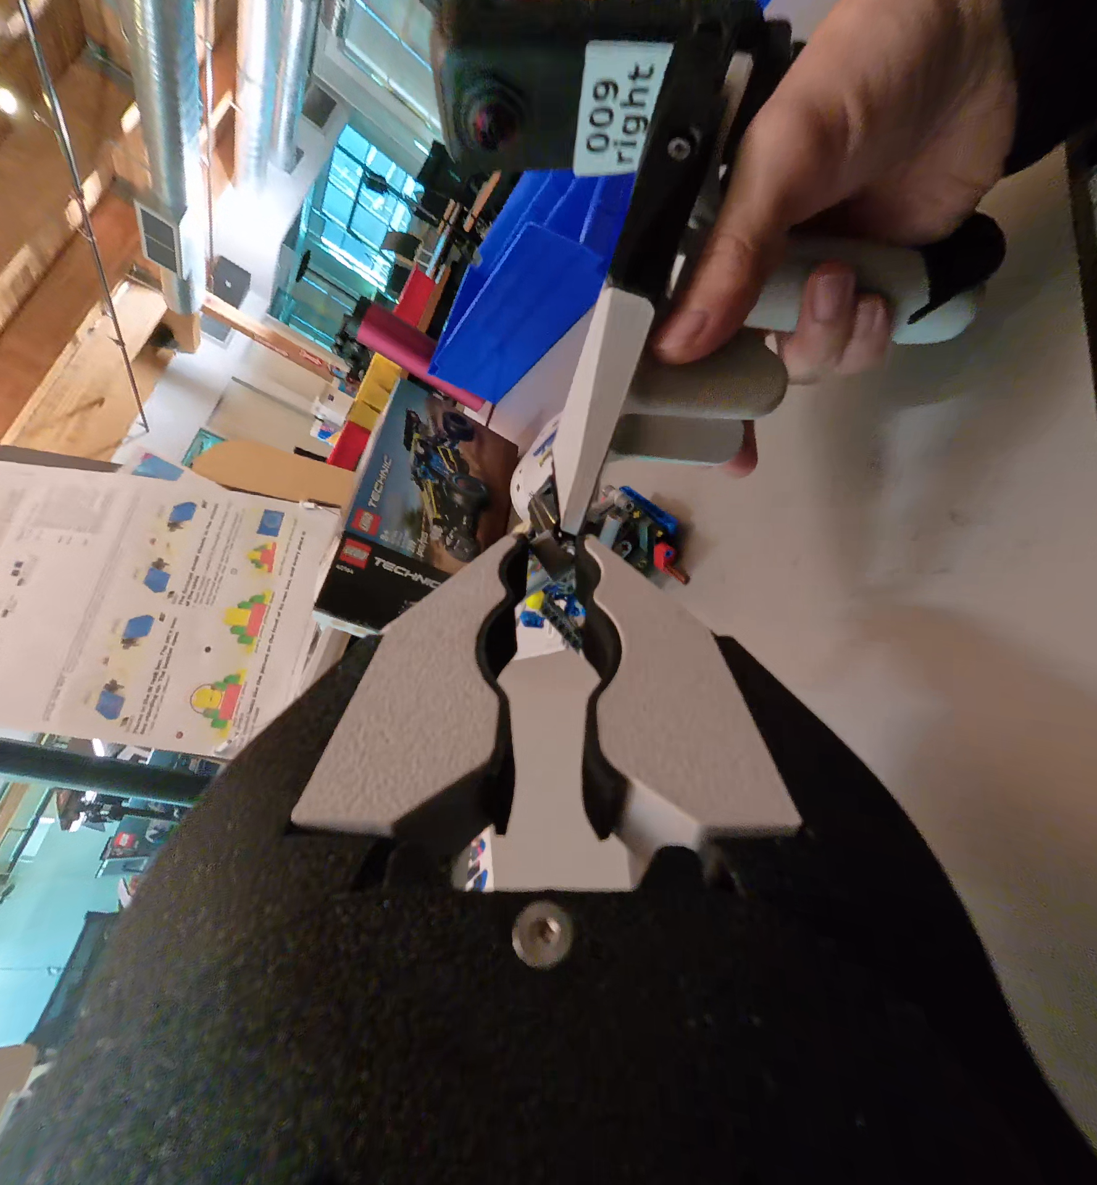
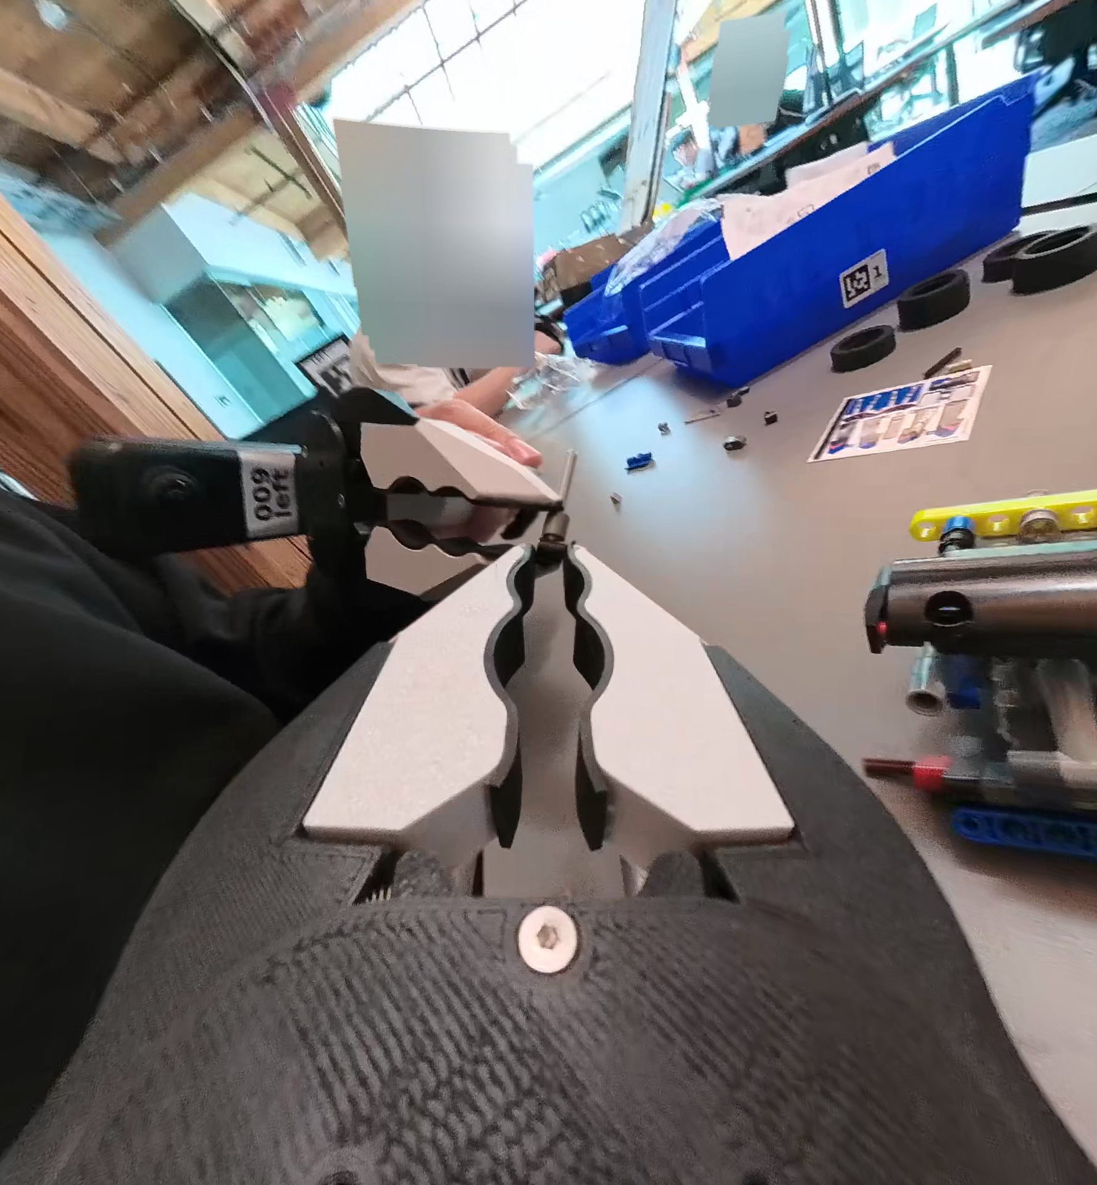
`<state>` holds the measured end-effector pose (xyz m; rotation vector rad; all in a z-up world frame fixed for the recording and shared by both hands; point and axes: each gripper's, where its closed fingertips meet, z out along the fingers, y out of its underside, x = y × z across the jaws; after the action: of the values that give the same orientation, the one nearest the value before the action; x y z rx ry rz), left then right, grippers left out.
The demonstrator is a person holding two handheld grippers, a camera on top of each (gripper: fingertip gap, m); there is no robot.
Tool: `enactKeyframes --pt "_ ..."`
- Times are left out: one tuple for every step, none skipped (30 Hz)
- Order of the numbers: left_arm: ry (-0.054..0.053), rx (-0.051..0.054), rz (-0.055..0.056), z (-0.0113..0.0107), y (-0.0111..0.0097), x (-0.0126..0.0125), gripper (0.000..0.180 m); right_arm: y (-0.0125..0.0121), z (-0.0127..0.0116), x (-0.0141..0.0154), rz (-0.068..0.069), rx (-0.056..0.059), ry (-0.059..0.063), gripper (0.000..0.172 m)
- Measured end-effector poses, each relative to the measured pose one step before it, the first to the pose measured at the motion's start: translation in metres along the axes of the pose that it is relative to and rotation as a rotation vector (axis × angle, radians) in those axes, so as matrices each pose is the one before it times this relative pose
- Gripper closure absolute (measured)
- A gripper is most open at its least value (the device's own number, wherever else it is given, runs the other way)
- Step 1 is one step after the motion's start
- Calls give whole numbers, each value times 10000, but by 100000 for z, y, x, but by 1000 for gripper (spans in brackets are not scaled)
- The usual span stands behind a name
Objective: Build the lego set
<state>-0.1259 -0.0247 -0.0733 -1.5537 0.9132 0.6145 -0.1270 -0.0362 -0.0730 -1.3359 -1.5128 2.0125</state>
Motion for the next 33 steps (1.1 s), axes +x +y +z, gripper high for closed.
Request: enactKeyframes --pt "-19 78 45 -69 -102 -60 169 -104 -10 -149 290 136 -189 167" --pt "34 -18 27 -24 20 23 169 41 25 -4 154 48 -57 167" --pt "15 -11 72 -8 21 16 169 38 30 33 30 56 10 167" --pt "-15 43 137 -50 -48 29 169 45 10 -44 24 50 -49 167" --pt "-11 81 64 -49 -88 21 169 29 -23 -89 188 39 -135 167" --pt "-7 116 -90 -24 -132 -6 169 -29 -66 -113 376 71 -210 167" --pt "-33 117 -179 -31 -140 -62 169 -96 -82 -77 512 154 -224 167" --pt "-68 78 -107 -69 -124 -121 170 -185 -92 -88 609 245 -249 167" --pt "-102 43 21 -85 -114 -172 171 -201 -99 -206 679 267 -354 167" --pt "-47 78 74 -57 -195 -74 171 -150 -77 -234 676 241 -379 167" --pt "-9 14 20 -16 -135 -28 172 8 -32 -134 580 158 -301 167" --pt "36 -54 4 24 -22 32 172 0 -41 8 507 162 -189 167" --pt "45 -16 16 18 -32 36 172 21 -53 18 414 118 -157 167" --pt "21 77 28 -31 -147 -10 172 20 -35 -103 418 93 -219 167" --pt "-1 116 57 -65 -189 -59 173 0 -4 -175 412 103 -263 167" --pt "-2 101 122 -78 -155 -66 173 15 33 -139 345 96 -222 167" --pt "4 47 99 -35 -52 -39 173 0 31 -54 226 82 -143 167" --pt "6 -20 -32 25 68 -13 173 -32 7 62 45 72 -16 167" --pt "-41 13 -224 64 33 -64 172 -113 3 34 -138 101 21 167" --pt "-19 78 -405 38 -47 -59 172 -116 19 -77 -132 117 -50 167" --pt "-31 55 -495 15 -52 -111 171 -52 48 -48 -34 73 -43 167" --pt "-117 78 -478 -16 -171 -206 170 -157 62 -161 -175 157 -86 167" --pt "-190 23 -414 -3 -139 -273 169 -90 61 -97 -140 127 -46 167" --pt "-203 1 -339 32 -103 -245 168 -136 34 -152 -70 132 -69 167" --pt "-69 15 -309 46 -131 -18 168 -78 8 -64 -124 72 -20 167" --pt "6 1 -295 64 -86 75 167 -33 -2 31 -172 35 51 167" --pt "-23 -43 -234 53 25 9 169 -52 -3 -20 -140 41 30 168" --pt "-21 -14 -130 17 25 -29 172 -27 -10 11 -58 4 48 167" --pt "41 17 -43 -23 12 -6 174 40 -19 -1 -49 -46 33 167" --pt "109 44 20 -39 21 36 174 90 -12 10 -14 -67 21 167" --pt "110 78 40 -74 -4 53 174 92 8 4 46 -50 18 167" --pt "68 126 113 -88 -59 31 174 84 41 -57 91 -31 -30 167" --pt "39 104 191 -109 -44 20 174 94 52 -53 118 -28 -48 167"
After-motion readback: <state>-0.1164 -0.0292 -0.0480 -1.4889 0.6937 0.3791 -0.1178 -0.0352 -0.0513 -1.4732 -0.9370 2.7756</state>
